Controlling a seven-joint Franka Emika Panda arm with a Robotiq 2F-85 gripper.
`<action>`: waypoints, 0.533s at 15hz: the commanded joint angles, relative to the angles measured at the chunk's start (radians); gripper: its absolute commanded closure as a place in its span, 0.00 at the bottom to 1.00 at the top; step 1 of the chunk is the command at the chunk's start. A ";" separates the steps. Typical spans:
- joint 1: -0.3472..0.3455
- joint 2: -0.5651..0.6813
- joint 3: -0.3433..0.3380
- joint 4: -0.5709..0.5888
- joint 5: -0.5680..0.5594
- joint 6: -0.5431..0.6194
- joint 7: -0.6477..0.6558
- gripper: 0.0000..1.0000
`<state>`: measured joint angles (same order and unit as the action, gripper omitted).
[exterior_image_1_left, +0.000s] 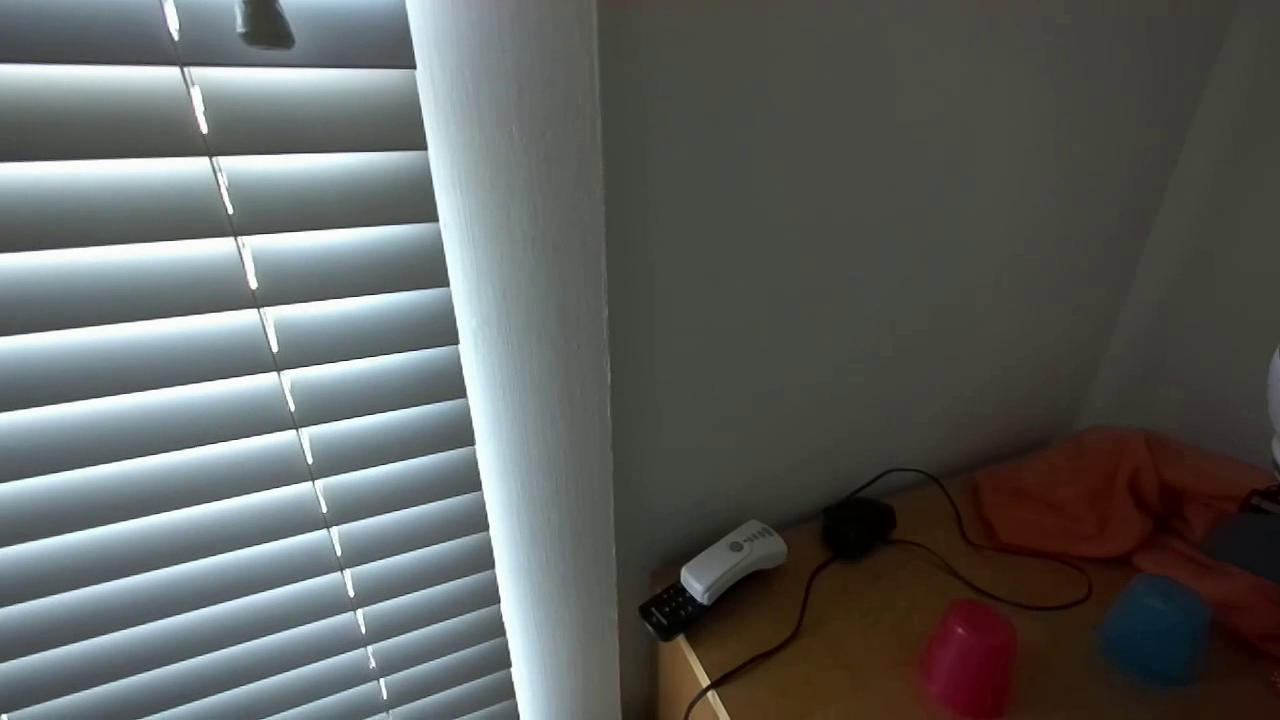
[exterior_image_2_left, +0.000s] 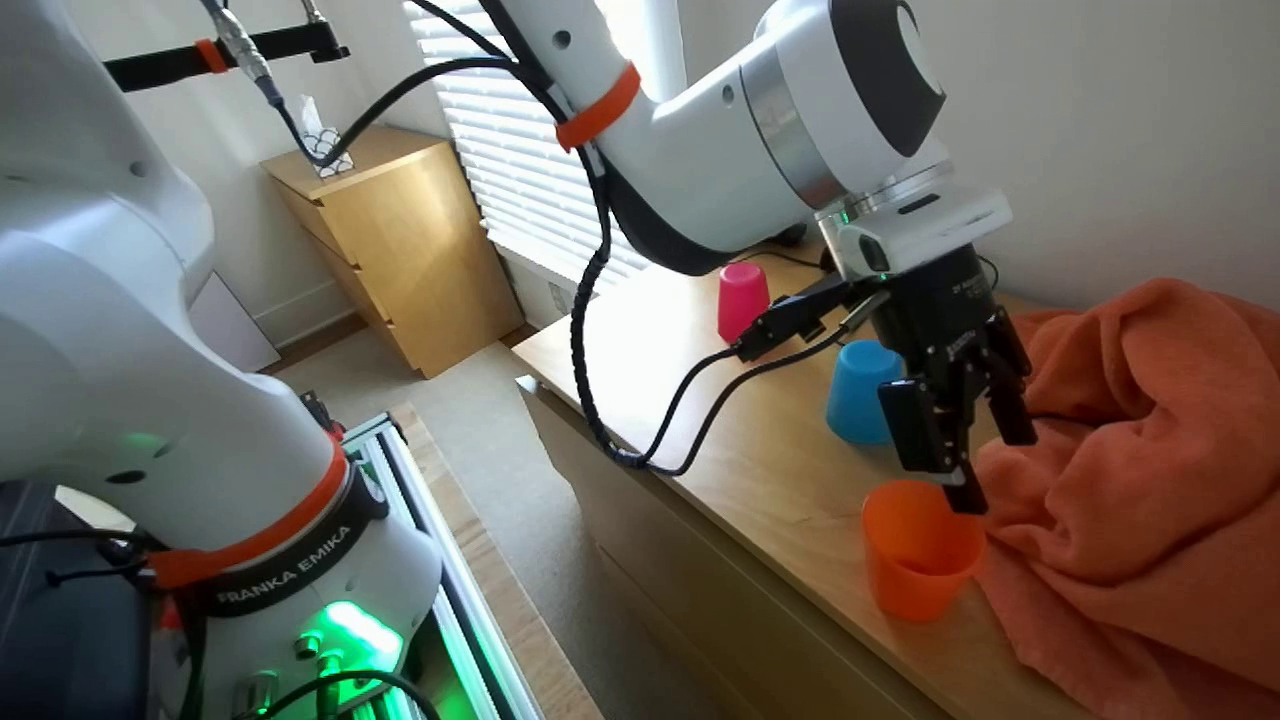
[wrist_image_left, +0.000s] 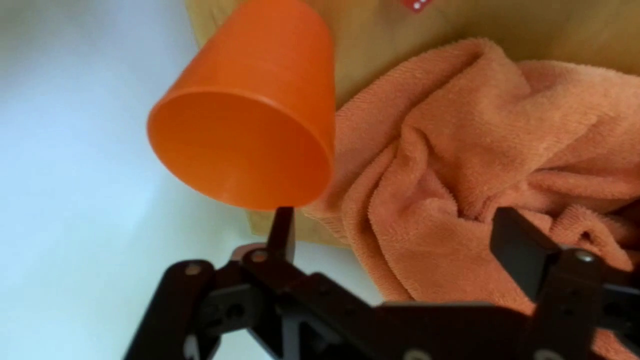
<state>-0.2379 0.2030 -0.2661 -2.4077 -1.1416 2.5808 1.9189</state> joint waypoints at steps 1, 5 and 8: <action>0.004 -0.021 0.001 -0.033 0.039 -0.036 -0.038 0.00; 0.009 0.012 -0.002 -0.012 -0.013 0.013 0.018 0.00; 0.009 0.056 0.007 0.012 0.006 0.078 0.015 0.00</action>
<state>-0.2302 0.2122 -0.2625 -2.4156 -1.1357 2.6024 1.9138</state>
